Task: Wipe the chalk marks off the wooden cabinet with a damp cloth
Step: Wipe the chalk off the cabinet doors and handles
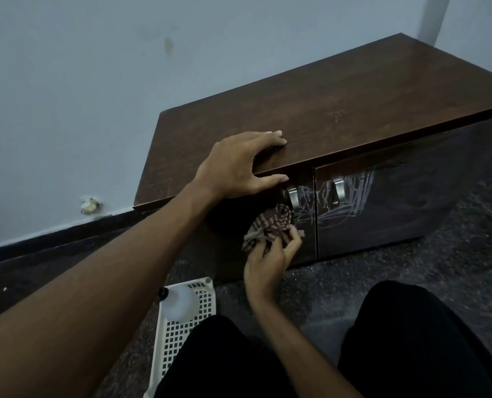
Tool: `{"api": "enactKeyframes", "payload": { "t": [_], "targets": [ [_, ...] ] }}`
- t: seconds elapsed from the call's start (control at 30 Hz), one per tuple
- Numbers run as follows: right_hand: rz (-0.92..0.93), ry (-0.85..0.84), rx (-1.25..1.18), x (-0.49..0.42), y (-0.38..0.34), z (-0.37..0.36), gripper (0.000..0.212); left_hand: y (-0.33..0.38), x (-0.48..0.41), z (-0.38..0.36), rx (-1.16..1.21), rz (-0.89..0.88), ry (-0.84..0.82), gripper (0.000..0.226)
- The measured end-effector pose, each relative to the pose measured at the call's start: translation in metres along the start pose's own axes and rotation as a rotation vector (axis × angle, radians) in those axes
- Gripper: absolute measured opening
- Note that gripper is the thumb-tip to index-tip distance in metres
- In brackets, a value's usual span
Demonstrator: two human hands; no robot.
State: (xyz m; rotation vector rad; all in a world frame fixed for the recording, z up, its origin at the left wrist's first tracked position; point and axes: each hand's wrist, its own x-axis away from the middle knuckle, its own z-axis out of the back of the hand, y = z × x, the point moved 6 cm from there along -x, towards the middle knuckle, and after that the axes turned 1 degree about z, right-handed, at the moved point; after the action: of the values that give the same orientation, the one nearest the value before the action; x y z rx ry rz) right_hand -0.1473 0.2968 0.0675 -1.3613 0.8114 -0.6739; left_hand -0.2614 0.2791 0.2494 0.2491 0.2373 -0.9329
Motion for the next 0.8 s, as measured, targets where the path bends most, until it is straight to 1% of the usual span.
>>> {"api": "enactKeyframes", "payload": {
  "t": [0.1,0.2,0.33,0.43,0.57,0.7,0.8],
  "targets": [
    [-0.029,-0.001,-0.007,0.001,-0.014,0.001,0.014,0.001,0.0,0.0,0.005,0.0,0.003,0.067],
    [0.026,-0.041,-0.044,-0.006,-0.039,-0.001,0.013,0.0,0.0,0.0,0.02,0.01,0.015,0.067],
    [0.069,-0.041,-0.092,-0.013,-0.062,-0.002,0.015,-0.002,0.0,-0.001,0.031,0.007,0.02,0.068],
    [0.088,-0.025,-0.049,-0.011,-0.05,-0.001,0.015,-0.003,-0.001,-0.001,0.032,0.007,0.02,0.069],
    [-0.005,-0.026,0.068,-0.004,-0.018,0.002,0.015,-0.004,-0.001,-0.003,0.026,0.02,0.001,0.07],
    [-0.042,-0.032,-0.005,-0.006,-0.035,0.003,0.016,-0.004,-0.001,-0.002,0.023,0.017,0.005,0.07],
    [-0.012,-0.052,-0.034,-0.01,-0.047,0.003,0.02,-0.003,-0.001,-0.002,0.029,0.015,0.01,0.069]
  ]
}}
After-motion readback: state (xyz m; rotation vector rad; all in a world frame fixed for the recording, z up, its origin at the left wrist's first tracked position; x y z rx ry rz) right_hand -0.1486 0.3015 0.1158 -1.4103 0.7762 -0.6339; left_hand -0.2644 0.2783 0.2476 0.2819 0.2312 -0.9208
